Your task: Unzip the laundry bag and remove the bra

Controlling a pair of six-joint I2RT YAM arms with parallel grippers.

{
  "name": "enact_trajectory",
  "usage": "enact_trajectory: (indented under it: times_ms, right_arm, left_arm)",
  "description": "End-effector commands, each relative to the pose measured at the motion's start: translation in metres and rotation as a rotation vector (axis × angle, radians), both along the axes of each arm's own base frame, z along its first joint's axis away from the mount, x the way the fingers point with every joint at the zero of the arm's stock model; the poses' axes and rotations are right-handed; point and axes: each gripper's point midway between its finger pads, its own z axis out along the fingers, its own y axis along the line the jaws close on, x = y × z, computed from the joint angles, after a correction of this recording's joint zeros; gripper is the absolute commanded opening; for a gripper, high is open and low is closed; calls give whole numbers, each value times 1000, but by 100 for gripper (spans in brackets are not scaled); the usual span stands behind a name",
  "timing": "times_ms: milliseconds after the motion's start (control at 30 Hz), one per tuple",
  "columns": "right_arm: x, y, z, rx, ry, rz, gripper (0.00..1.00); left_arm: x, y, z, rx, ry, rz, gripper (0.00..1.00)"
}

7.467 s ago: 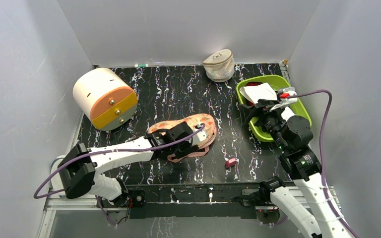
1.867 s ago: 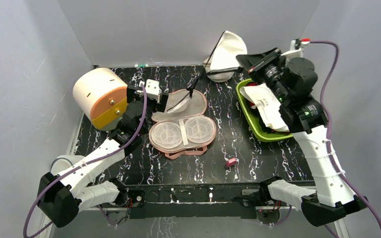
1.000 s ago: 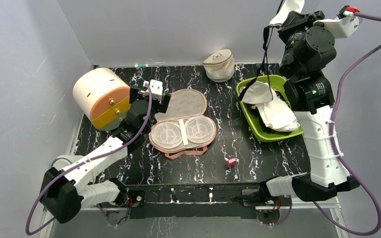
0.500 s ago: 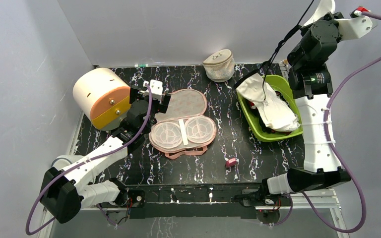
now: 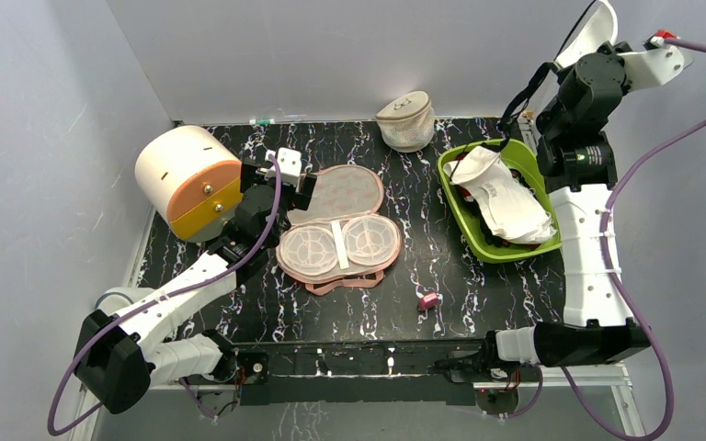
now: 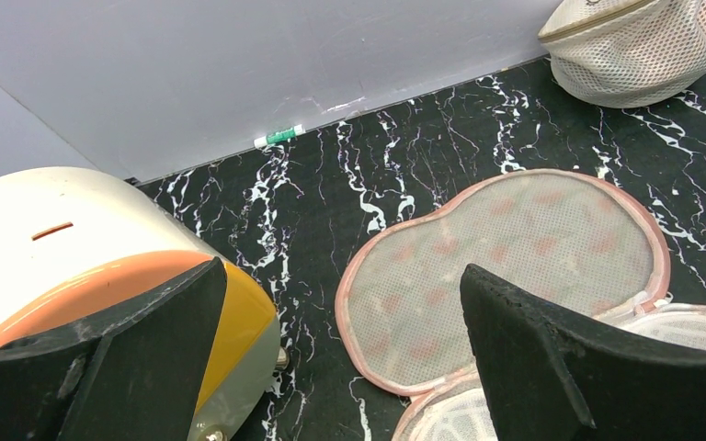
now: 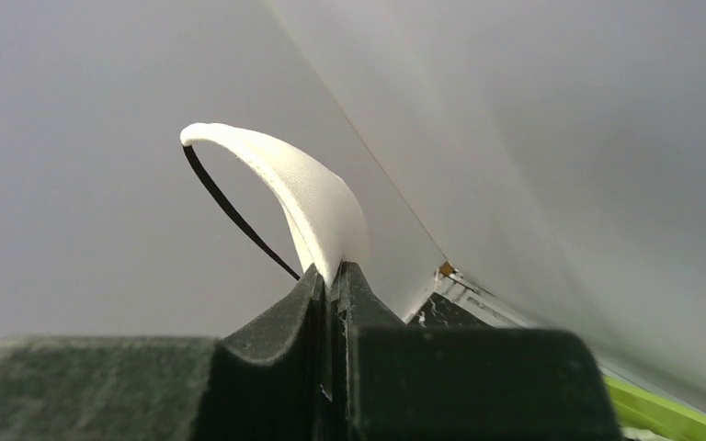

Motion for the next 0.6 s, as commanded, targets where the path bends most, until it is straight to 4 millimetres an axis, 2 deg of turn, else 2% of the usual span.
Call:
enact_trajectory:
  times_ms: [0, 133, 300, 567]
  right_arm:
    - [-23, -2, -11, 18, -5, -3, 0]
    - [-40, -5, -34, 22, 41, -25, 0]
    - [-49, 5, -70, 23, 120, 48, 0]
    - [-53, 34, -158, 143, 234, 207, 0]
  left_arm:
    - [-1, -3, 29, -60, -56, -5, 98]
    - [-1, -3, 31, -66, -58, -6, 98]
    - [-2, -3, 32, -74, -55, -8, 98]
    - [-2, -5, 31, -85, -45, -13, 98]
